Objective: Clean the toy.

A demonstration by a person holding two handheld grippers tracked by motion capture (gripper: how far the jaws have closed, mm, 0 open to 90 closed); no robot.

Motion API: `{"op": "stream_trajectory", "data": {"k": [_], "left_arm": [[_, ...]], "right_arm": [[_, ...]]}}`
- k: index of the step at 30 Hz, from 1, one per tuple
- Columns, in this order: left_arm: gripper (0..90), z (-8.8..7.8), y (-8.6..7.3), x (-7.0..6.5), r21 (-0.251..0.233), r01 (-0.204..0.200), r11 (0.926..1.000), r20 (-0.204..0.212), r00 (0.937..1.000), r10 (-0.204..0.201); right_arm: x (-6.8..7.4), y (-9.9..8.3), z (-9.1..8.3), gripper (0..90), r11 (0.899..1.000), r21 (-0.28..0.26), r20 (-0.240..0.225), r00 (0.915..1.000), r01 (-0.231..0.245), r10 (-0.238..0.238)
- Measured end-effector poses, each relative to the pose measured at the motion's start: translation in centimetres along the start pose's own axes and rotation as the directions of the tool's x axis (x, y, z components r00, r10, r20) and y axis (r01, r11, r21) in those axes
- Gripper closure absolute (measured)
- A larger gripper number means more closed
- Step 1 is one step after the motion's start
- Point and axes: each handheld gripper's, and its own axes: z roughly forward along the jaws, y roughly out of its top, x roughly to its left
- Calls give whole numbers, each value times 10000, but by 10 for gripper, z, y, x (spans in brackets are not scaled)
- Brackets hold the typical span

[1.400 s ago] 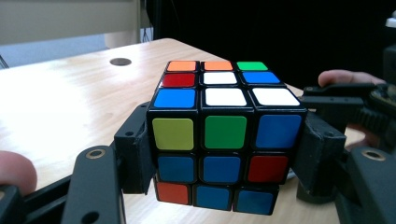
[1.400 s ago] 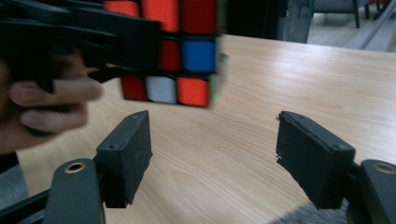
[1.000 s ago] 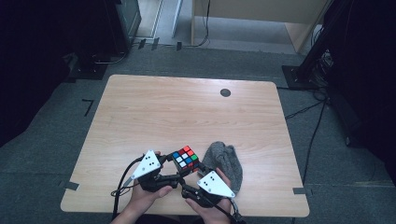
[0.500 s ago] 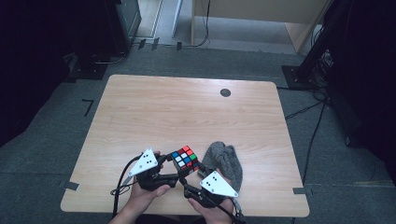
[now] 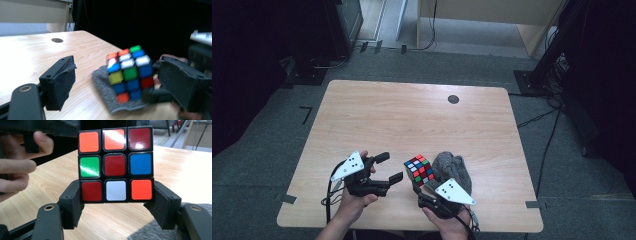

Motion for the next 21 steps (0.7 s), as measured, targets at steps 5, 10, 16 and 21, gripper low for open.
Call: {"op": "stream_trajectory", "data": {"k": [5,10,16,21], "left_arm": [[156,2,-8,-2,668,-1742,9824,-568,9824,1781],[150,13,-19,-17,1332,-3230,9370,-691,9401,3339],[153,23,-29,-32,1873,-4623,8667,-848,8714,4831],[157,26,-33,-40,1984,-5483,8124,-875,8157,5719]], "right_arm": [[-19,11,-11,346,9964,103,-798,9932,-842,847],[-21,22,-19,346,9915,426,-1237,9841,-1227,1271],[-8,28,-18,346,9893,1016,-1648,9790,-1044,1202],[-1,29,-15,346,9842,1457,-1789,9757,-1008,1265]]}}
